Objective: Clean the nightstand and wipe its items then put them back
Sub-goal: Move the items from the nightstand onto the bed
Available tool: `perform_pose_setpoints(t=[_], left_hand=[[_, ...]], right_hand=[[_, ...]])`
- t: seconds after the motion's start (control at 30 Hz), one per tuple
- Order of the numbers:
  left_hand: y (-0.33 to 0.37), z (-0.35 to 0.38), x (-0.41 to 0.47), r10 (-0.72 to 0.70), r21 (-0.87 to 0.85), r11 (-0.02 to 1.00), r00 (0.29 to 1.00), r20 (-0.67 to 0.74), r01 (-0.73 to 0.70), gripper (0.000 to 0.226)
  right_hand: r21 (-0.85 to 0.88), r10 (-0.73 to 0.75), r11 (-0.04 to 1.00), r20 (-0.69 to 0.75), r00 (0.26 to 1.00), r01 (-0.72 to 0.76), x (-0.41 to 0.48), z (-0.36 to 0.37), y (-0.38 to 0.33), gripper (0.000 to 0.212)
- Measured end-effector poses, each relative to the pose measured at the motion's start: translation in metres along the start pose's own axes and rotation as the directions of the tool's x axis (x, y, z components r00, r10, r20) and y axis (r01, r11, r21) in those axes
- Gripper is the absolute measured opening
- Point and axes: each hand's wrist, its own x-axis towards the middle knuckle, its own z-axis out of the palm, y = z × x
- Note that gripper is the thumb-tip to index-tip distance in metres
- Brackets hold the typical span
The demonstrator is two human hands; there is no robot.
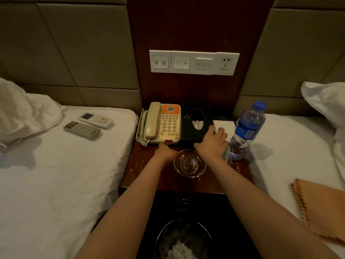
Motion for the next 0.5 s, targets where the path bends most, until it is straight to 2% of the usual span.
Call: perform_pose_setpoints(t=[0.13,0.23,0.37,0.5], left_hand=[[-0.008,0.010,0.007,-0.017,0.004,1.000,1.000,0.023,0.017,0.086],[-0.008,0.016,0.005,-0.052,0.132,0.990,0.998,0.031,0.048,0.067],[-0.005,0.022,0.006,0.001,0.279,0.960,1.000,0.030,-0.009,0.043],[-0.009,0.027,0.013,-0.035,0.271,0.963,0.997,0.069,0.015,0.033]], right_hand=[[-0.031,0.075,0.997,0.078,0.994,-0.073,0.000,0.002,0.015,0.097],[-0.077,0.155,0.987,0.154,0.976,-0.144,0.002,0.005,0.023,0.102],[-0.047,0.239,0.971,0.216,0.947,-0.234,0.006,0.005,0.032,0.102],[0.008,0.212,0.975,0.253,0.944,-0.221,0.007,0.005,0.036,0.101]])
